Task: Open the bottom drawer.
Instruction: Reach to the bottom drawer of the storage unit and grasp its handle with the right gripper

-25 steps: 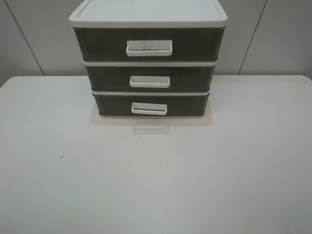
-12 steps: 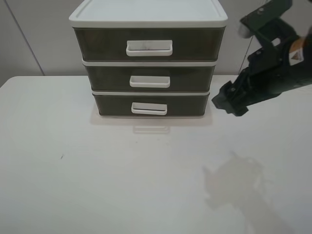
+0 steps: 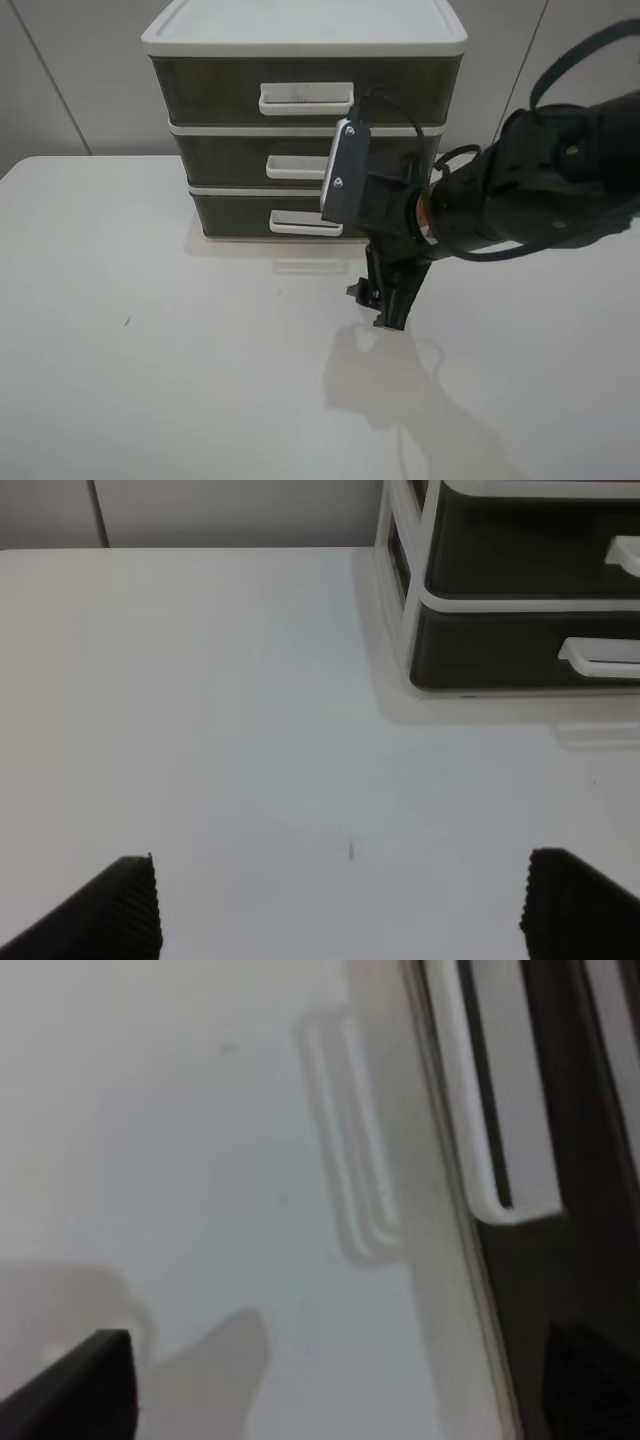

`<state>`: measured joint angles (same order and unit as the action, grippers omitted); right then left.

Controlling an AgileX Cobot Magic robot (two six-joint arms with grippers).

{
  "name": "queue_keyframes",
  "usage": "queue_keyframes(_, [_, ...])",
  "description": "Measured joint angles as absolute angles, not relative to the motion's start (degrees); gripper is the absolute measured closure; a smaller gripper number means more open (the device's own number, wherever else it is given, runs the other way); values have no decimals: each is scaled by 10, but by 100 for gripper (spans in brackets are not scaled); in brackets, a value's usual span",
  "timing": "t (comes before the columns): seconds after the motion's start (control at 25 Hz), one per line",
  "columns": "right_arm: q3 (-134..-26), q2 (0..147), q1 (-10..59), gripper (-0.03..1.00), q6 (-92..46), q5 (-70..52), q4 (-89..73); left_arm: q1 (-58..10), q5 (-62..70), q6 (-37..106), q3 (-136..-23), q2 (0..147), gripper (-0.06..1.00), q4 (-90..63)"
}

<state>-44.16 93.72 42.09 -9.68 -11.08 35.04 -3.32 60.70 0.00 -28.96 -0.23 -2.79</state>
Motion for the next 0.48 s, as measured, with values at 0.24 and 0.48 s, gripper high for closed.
queue_keyframes(0.24, [-442,984,423,17,-126,-70,399,-33,607,0,-290,-2,20,-28])
queue_keyframes(0.48, [-442,1010,423,17,-366,0,245,-33,607,0,-290,-2,20,-28])
